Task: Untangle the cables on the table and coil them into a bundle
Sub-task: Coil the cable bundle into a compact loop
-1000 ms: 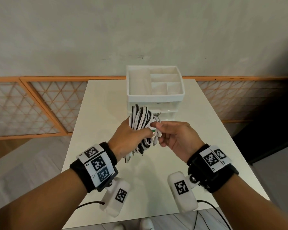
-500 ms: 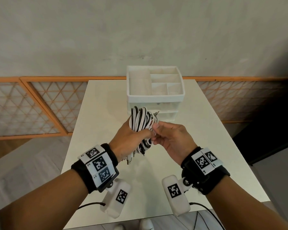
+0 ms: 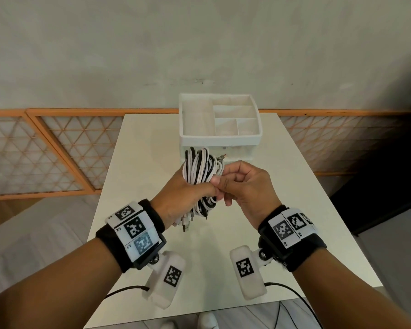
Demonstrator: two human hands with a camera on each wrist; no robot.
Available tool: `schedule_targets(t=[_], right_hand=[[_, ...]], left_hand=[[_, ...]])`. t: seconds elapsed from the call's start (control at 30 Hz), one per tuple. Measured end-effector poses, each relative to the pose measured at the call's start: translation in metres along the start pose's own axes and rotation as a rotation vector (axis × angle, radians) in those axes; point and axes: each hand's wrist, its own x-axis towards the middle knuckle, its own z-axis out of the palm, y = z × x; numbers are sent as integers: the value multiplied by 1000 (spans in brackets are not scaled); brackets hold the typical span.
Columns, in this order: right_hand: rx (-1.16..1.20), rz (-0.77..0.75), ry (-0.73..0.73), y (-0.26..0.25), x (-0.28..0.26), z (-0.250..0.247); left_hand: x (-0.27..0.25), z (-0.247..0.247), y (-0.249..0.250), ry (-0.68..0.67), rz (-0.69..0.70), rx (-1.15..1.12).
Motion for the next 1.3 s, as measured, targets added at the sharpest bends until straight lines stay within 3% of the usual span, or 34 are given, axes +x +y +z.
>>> schedule_targets(t=[0.13,0.23,0.4,0.6,0.87,1.0,1.17,1.3], right_hand=[[113,26,-82,-8,2,-2],[191,41,-62,-10,3,-2],[172,64,-67,2,-2,1],[139,143,-183,-6,-1,-8],[-285,-62,-71,-5,2,2],[-360,-65,-97,0,-2,8],[-458,-37,-235,-9,-7,-1],[-469,-96,-131,-10,-3,-3]], left_hand=[[3,-2,0,21,-23,-33],[4,-3,2,28,-47,-33],[0,0,1,13,-41,-51],[1,-5,-4,59,-139,-118],[6,-4,2,98,-103,-66],[5,1,0,142,-132,-63],[3,-4,-3,136,-94,-15],[2,-5,-2,92,-126,-46]])
